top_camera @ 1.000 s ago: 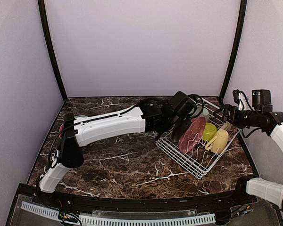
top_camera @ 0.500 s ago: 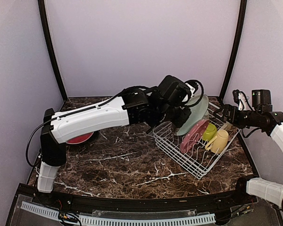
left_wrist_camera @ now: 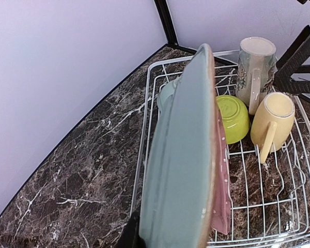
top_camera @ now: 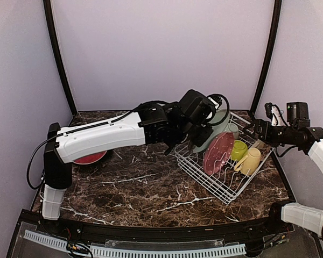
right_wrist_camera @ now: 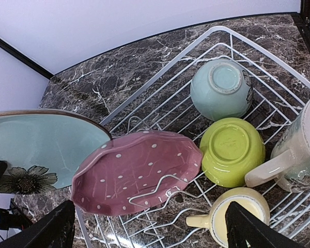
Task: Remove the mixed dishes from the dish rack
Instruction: Grab the plate from the dish rack.
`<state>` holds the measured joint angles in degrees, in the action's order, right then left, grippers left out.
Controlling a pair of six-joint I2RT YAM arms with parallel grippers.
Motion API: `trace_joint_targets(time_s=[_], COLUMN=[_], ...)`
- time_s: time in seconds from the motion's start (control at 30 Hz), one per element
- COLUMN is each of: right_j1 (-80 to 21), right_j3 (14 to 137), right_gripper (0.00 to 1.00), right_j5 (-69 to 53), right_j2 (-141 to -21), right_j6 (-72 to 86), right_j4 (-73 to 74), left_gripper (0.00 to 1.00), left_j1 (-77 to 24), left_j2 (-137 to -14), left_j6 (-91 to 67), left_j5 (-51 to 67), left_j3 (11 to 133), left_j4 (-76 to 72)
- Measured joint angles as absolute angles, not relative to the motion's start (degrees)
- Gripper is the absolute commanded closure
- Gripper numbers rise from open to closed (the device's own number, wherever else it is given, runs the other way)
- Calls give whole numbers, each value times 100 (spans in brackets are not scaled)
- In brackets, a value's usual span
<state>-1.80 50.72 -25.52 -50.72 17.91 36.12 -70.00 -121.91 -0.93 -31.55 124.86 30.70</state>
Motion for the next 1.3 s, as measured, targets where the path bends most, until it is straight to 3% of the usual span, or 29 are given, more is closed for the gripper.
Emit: trace_joint_targets(time_s=[0.63,0.9,1.03,1.3], right_j1=[-180,-180,-187,-189], right_j3=[5072,5072,5070,5070], right_gripper=[1,1,1,1], right_j5=[-2558,-2574,-2593,-2615], right_j2=[-5065,-5035,-5035,-5087], right_j6=[1813,1815,1828,1835], right_j4=[3610,3605,3599,3555], left_gripper=[99,99,99,99], left_j1=[-7004,-6818,-6123,-3758], left_j2=[-11369,-10186,-9050,-6683], left_j6=[486,661,115,-1374], left_j5=[-3935,-4488,-4108,-2869], left_j3=[11826,10503,9400,7301], left_j4=[2832,2574,2541,2491])
